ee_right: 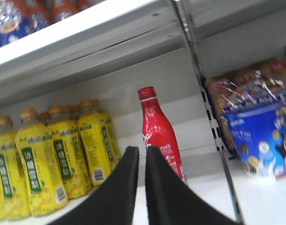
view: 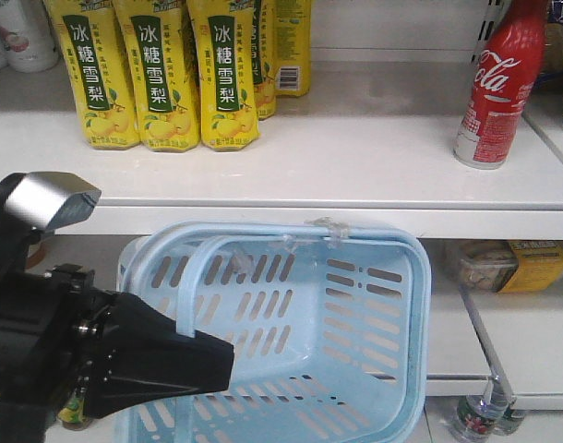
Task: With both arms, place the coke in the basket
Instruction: 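Move the right gripper toward the red Coca-Cola bottle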
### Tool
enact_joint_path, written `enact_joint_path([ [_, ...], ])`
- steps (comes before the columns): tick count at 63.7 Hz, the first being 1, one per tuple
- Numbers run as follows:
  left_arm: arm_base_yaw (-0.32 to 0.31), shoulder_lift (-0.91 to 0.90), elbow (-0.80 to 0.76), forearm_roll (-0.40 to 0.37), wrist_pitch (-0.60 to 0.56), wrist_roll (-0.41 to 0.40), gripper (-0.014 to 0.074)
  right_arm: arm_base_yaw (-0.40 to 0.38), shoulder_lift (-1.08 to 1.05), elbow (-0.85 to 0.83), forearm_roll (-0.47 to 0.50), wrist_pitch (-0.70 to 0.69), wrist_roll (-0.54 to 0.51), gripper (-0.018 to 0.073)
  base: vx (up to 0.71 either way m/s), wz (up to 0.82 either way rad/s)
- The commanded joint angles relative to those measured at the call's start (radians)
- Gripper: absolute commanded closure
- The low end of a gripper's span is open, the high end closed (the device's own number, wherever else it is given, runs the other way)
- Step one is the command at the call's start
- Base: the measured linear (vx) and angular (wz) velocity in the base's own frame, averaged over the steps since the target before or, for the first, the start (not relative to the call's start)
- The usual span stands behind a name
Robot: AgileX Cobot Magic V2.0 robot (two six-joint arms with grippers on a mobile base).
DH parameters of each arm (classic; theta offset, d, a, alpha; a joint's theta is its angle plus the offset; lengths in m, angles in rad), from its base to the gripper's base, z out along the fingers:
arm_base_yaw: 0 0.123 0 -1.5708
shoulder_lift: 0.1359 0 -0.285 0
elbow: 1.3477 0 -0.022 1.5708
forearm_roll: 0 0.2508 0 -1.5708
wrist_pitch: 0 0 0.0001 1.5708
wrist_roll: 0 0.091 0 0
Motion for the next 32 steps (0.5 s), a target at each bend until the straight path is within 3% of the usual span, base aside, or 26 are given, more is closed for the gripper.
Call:
enact_joint_path([
  [1,-0.003,-0.024,-0.025,-0.106,-0.076,0.005,0.0603,0.064,0.119,-0.112,-0.142,-0.007,-0.032,0.0407,0.0,0.0],
  [8,-0.003,-0.024,-0.025,-0.106,-0.076,0.005,0.0603,0.13,0.236,-0.163,-0.245,-0.046,-0.032,0.0215,0.0,0.0],
  [13,-0.003,-0.024,-0.025,-0.106,-0.076,0.005,0.0603,0.138,0.297,-0.171,-0.293,-0.136,-0.028,0.0055,0.0,0.0],
  [19,-0.003,-0.024,-0.025,-0.106,-0.076,0.005,0.0603,0.136,0.369,-0.171,-0.327,-0.256,-0.029,-0.0071,0.0,0.0],
  [24,-0.003,-0.024,-0.025,-0.106,-0.076,0.005,0.0603,0.136,0.433,-0.19,-0.325,-0.269,-0.029,-0.0116,0.0,0.0],
  [32,-0.003,-0.024,-0.025,-0.106,-0.076,0.005,0.0603,0.136,0.538,-0.268,-0.325,-0.204,-0.029,-0.0106,0.0,0.0],
])
